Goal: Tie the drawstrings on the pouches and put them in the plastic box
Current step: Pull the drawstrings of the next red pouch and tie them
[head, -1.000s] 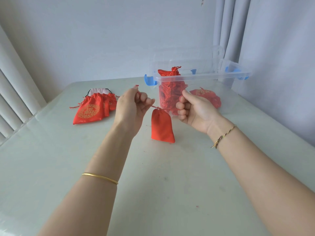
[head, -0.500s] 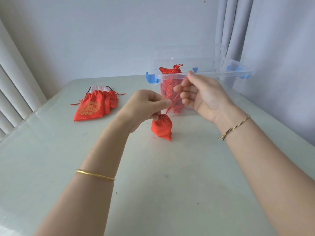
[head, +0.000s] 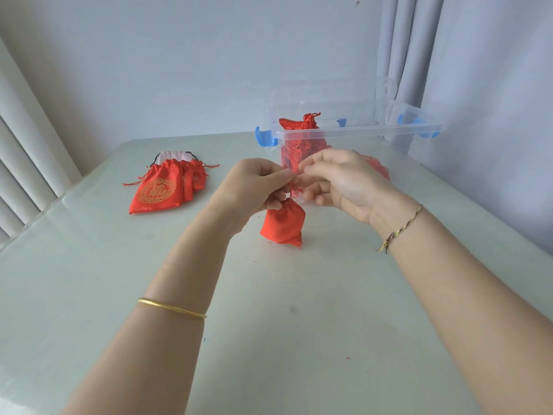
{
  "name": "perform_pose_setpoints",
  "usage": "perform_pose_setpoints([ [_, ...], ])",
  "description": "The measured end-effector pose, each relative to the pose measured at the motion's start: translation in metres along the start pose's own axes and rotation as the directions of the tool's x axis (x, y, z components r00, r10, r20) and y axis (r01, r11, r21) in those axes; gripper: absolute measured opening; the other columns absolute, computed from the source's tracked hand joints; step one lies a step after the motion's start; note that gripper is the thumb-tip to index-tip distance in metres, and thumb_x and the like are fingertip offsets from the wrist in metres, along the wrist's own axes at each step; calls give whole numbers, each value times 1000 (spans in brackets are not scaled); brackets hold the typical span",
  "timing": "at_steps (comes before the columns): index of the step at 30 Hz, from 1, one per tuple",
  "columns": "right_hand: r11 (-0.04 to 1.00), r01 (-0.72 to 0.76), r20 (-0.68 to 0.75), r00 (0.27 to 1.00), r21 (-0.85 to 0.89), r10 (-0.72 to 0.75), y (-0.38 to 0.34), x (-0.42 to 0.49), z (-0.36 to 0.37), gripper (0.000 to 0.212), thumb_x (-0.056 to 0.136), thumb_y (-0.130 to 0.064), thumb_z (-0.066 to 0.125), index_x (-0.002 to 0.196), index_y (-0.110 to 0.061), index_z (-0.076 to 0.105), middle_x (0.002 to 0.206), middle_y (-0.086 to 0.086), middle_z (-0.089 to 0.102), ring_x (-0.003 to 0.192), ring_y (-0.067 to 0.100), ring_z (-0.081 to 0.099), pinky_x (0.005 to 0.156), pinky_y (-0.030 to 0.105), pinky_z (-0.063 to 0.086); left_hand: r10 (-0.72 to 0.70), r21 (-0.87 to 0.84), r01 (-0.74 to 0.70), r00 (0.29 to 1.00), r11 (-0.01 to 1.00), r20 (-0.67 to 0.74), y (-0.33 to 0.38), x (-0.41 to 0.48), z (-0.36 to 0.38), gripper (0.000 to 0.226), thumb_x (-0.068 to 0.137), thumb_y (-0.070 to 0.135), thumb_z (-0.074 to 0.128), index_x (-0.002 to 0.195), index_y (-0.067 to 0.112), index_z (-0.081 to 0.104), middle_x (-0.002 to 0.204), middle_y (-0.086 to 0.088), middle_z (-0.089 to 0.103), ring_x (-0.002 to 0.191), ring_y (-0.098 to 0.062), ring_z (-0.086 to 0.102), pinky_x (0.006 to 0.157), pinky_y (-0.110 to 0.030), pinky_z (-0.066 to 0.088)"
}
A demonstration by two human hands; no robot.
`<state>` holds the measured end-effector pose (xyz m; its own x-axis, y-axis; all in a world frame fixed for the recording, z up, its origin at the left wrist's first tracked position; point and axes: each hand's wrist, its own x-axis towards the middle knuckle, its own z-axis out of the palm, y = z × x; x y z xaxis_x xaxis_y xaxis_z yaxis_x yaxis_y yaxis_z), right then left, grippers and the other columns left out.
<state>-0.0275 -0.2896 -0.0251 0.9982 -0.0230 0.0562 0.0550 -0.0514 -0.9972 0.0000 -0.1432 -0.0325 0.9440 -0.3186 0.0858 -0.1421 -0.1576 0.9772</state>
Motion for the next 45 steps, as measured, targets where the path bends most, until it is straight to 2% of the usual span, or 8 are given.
perform_pose_setpoints([
  [8,968,142,49,990,-208,-134,2,-2,4,14,84,5,53,85,-10,52,62,1,62,57,14,64,51,24,47,1,-68,-5,998,998,-60,2,-2,1,8,90,9,57,88,2,60,66,-8,59,43,-6,52,45,-16,47],
  [13,797,333,79,937,-503,-341,9,0,9,17,75,-9,72,82,-13,57,71,4,57,59,7,53,61,24,45,-18,-52,10,988,999,-150,1,-2,2,7,89,7,58,89,1,59,61,-9,54,37,-7,51,44,-17,49],
  [19,651,431,117,876,-624,-468,14,-2,15,10,76,-8,70,80,-14,63,69,-5,48,52,-1,45,54,10,35,-37,-22,33,980,999,-196,-2,0,0,9,89,5,58,91,-4,61,62,-11,56,37,-9,55,46,-19,53],
  [26,453,433,167,840,-780,-516,12,-1,21,10,83,-10,60,82,-4,69,78,0,47,74,15,49,70,34,43,-13,-16,10,977,1000,-212,1,-2,1,12,87,-2,57,94,-11,61,64,-15,60,40,-12,59,53,-23,57],
  [31,681,304,22,920,-666,-390,20,4,16,12,80,-7,59,72,-5,67,59,-5,52,52,3,44,56,22,34,46,46,-33,942,998,-332,6,-2,-4,13,88,0,49,99,3,56,78,-7,56,64,-15,66,71,-36,59],
  [35,955,76,-119,986,-287,-115,25,8,12,17,80,-6,60,64,-1,60,62,10,47,48,12,36,45,19,29,178,243,-108,941,964,-288,15,-6,-16,19,81,3,53,78,20,58,83,1,60,75,-19,60,73,-33,53],
  [40,990,-122,-100,987,68,128,21,9,10,27,84,-3,60,59,-8,51,55,4,39,32,3,28,36,15,19,251,555,-174,966,814,-65,16,-12,-6,18,76,13,67,72,30,64,103,3,52,95,-10,51,63,-12,34],
  [45,973,-161,-74,982,164,175,18,8,9,27,85,-3,59,61,-9,50,53,2,39,32,2,28,39,16,19,282,636,-185,958,749,-54,10,-9,-7,14,74,21,73,73,33,65,107,-3,49,109,-21,48,81,-25,34],
])
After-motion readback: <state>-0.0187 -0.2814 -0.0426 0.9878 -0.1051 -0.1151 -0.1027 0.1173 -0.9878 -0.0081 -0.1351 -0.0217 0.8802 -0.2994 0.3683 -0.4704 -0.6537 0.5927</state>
